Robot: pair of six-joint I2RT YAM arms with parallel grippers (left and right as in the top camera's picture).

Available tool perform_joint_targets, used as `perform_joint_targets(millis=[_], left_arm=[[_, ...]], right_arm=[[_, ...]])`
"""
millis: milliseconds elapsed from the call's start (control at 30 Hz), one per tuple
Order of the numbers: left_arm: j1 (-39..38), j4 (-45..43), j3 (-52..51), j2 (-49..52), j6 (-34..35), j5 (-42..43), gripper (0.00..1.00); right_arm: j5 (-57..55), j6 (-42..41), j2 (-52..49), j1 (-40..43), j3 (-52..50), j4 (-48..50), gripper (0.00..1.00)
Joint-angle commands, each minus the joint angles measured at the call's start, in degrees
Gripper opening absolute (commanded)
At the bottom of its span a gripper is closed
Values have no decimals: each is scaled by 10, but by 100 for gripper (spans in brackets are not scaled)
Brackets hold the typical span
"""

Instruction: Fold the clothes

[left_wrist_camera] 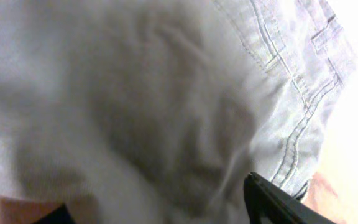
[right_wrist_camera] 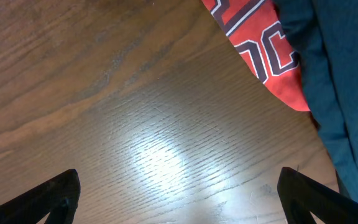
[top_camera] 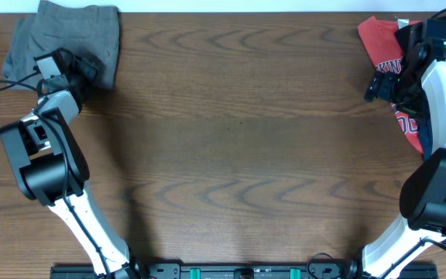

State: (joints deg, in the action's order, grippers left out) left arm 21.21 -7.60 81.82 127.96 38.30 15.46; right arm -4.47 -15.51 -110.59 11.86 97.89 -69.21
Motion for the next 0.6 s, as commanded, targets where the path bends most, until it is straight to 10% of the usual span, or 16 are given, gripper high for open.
perform_joint_targets(millis=[0, 167, 567], left_arm=[[17, 53, -20, -10, -2, -11, 73], [25, 125, -20, -86, -2, -11, 98], [26, 446, -20, -297, -1, -10, 98]], right_arm=[[0, -7, -2, 1, 5, 0, 99], [0, -7, -2, 1, 5, 0, 99], [0, -7, -2, 1, 5, 0, 99]])
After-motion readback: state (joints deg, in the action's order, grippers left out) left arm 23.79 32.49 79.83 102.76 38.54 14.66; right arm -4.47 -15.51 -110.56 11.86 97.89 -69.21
